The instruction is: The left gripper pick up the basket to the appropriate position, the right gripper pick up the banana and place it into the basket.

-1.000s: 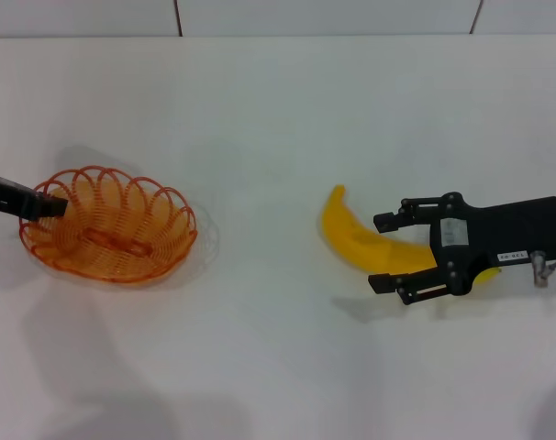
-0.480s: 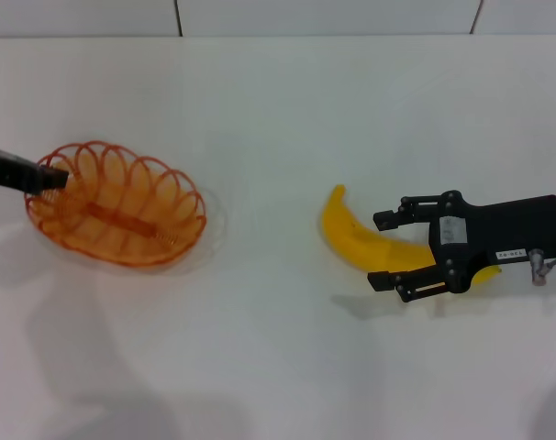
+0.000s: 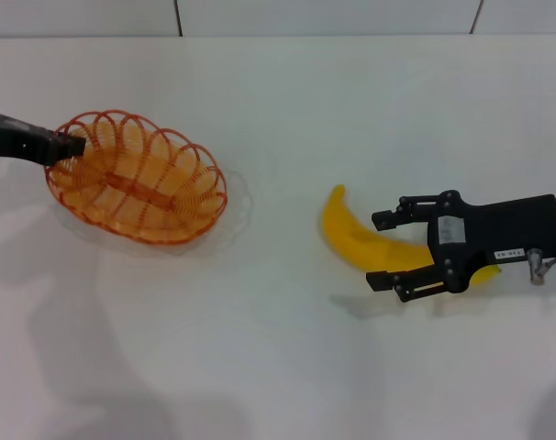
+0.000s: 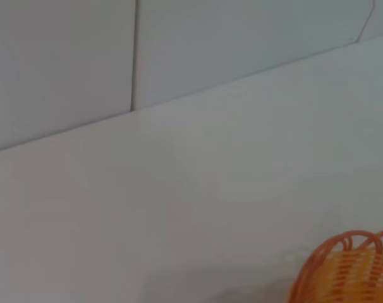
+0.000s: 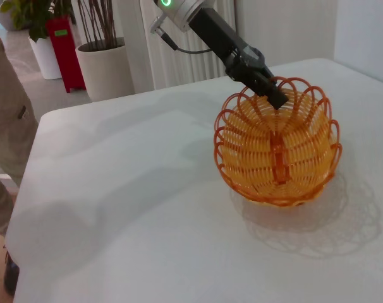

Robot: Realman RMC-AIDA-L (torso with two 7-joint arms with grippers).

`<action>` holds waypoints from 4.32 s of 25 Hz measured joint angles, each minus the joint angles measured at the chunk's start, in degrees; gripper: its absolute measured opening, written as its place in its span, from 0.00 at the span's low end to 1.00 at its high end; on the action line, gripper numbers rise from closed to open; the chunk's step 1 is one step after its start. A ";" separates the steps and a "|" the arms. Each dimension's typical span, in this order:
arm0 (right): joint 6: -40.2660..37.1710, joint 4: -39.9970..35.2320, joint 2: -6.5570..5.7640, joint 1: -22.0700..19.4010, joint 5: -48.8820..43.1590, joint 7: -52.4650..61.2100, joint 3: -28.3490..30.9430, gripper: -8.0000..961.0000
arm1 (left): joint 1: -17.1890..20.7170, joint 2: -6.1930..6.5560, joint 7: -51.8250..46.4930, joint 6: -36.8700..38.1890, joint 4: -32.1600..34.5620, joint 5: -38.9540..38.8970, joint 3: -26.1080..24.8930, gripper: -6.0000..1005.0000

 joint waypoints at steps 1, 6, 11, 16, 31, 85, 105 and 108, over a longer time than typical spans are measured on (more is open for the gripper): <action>0.00 0.08 0.00 0.02 0.00 0.00 0.00 0.89 | -0.02 0.00 0.06 -0.01 0.01 -0.16 0.00 0.10; 0.00 0.15 0.00 0.15 0.00 0.00 0.00 0.89 | -0.17 0.00 0.86 -0.08 0.04 -2.28 -0.18 0.10; 0.00 0.18 0.00 0.21 0.00 0.00 0.00 0.89 | -0.04 0.08 1.78 -0.45 -0.27 -6.56 -0.36 0.10; 0.00 0.78 0.00 0.92 0.00 0.00 0.00 0.89 | -0.05 -0.07 1.64 -1.89 -1.94 -8.07 -0.52 0.10; 0.00 1.52 0.00 1.61 -0.76 0.00 0.00 0.89 | 0.04 -0.93 4.20 -8.55 -10.24 -10.22 -0.53 0.10; -0.01 2.55 0.09 2.62 -2.11 0.07 0.00 0.89 | -0.32 -1.55 13.09 -11.27 -17.53 -13.52 0.09 0.48; -0.03 2.54 0.09 2.32 -2.21 0.18 0.15 0.89 | 6.41 -2.17 37.20 -10.48 -13.86 -30.72 4.08 0.91; -0.01 2.54 0.09 2.29 -2.20 0.18 0.26 0.89 | 9.63 -2.07 43.01 -10.47 -13.73 -38.09 8.41 0.91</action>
